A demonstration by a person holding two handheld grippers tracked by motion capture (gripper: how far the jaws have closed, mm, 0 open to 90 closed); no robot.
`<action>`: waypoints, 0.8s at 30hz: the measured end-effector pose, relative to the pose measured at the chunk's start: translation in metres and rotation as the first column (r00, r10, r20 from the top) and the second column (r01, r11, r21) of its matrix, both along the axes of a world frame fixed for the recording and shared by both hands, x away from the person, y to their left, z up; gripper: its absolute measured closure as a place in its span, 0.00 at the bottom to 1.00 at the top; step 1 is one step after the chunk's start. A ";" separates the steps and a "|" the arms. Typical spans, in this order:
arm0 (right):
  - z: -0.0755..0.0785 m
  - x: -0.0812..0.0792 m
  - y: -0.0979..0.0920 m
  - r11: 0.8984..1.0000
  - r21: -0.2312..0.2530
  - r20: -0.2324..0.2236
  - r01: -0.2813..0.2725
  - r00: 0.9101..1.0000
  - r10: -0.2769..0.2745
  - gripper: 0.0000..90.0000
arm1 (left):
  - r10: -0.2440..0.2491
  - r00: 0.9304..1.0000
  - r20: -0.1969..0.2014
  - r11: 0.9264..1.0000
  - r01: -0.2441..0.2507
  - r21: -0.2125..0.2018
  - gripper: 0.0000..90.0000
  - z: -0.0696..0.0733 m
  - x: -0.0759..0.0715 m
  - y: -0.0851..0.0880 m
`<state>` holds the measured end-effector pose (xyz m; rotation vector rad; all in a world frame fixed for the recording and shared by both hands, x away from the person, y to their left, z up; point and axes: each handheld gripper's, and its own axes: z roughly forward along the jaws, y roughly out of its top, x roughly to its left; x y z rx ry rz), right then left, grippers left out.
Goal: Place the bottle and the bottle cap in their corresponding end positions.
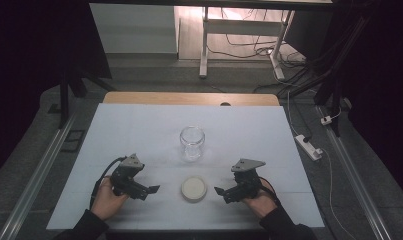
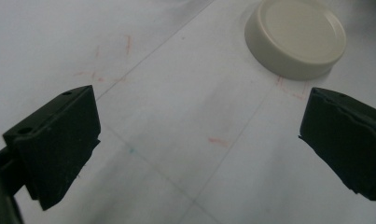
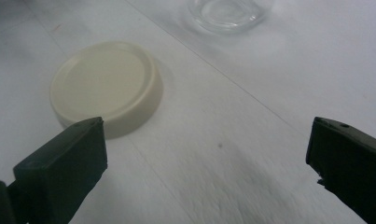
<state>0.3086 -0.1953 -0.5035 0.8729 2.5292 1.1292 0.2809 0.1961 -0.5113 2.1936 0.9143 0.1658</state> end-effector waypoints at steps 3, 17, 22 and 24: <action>0.001 -0.004 -0.011 1.000 0.001 0.002 0.021 1.000 -0.021 0.00 | 0.020 1.000 0.004 1.000 -0.020 -0.003 0.00 0.000 -0.009 0.007; 0.001 -0.024 -0.048 0.994 -0.017 0.013 0.104 0.994 -0.104 0.00 | 0.128 0.992 -0.015 0.992 -0.128 -0.021 0.00 -0.006 -0.053 0.045; 0.003 -0.032 -0.062 0.989 -0.015 0.021 0.145 0.989 -0.145 0.00 | 0.171 0.985 -0.013 0.985 -0.171 -0.024 0.00 -0.007 -0.069 0.059; 0.003 -0.035 -0.067 0.986 -0.008 0.022 0.164 0.986 -0.164 0.00 | 0.189 0.982 -0.012 0.982 -0.189 -0.022 0.00 -0.008 -0.075 0.065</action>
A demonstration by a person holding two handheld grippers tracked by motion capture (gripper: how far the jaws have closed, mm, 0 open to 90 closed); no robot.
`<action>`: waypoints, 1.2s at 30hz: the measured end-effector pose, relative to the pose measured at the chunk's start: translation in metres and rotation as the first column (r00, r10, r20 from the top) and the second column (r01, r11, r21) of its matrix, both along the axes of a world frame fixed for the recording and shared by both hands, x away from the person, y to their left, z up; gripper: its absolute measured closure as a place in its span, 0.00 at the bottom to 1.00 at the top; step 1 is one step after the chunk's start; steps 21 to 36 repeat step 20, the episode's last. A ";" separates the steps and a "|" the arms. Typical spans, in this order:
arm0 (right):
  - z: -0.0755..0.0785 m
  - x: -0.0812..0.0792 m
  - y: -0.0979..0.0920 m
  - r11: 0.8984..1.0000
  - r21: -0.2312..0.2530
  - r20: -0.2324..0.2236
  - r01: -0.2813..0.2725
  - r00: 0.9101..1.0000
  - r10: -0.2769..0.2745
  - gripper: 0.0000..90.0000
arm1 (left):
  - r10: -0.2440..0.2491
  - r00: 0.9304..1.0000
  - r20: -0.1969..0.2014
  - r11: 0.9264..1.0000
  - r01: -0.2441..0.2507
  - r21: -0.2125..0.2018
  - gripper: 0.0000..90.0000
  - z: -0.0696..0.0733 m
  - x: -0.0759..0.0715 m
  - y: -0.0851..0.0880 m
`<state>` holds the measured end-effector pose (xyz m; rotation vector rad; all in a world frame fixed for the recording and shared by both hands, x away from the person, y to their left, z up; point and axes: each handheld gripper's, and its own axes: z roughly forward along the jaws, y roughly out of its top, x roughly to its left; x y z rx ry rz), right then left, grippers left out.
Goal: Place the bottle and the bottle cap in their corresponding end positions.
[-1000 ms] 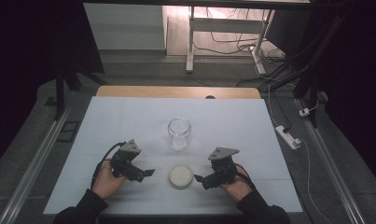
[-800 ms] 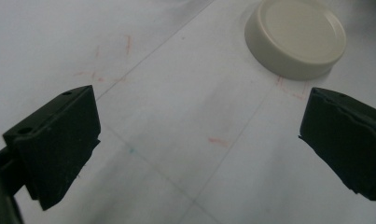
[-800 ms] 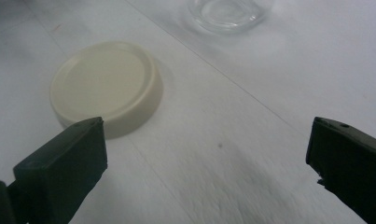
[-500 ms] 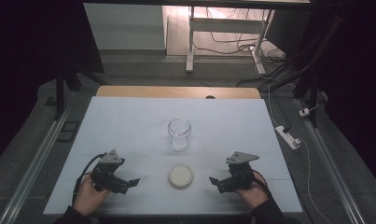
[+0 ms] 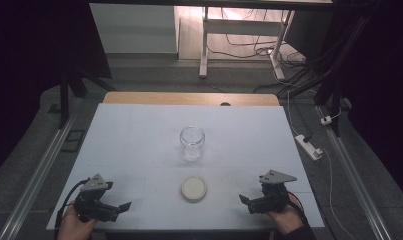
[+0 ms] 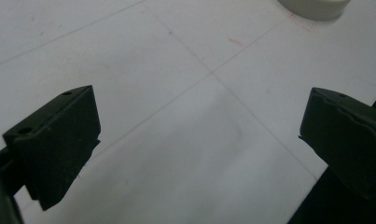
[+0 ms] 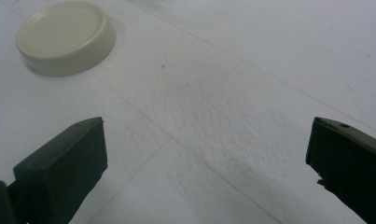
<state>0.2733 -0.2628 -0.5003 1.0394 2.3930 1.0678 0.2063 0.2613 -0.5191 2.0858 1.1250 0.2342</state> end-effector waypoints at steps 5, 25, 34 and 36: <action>0.000 -0.007 -0.012 0.999 0.006 -0.009 0.037 0.999 -0.037 0.00 | 0.045 0.999 0.003 0.999 -0.045 -0.009 0.00 -0.001 -0.013 0.014; 0.000 -0.017 -0.030 0.995 0.023 -0.058 0.092 0.994 -0.091 0.00 | 0.092 0.996 -0.023 0.996 -0.092 -0.003 0.00 -0.006 -0.022 0.025; 0.000 -0.017 -0.030 0.995 0.023 -0.058 0.092 0.994 -0.091 0.00 | 0.092 0.996 -0.023 0.996 -0.092 -0.003 0.00 -0.006 -0.022 0.025; 0.000 -0.017 -0.030 0.995 0.023 -0.058 0.092 0.994 -0.091 0.00 | 0.092 0.996 -0.023 0.996 -0.092 -0.003 0.00 -0.006 -0.022 0.025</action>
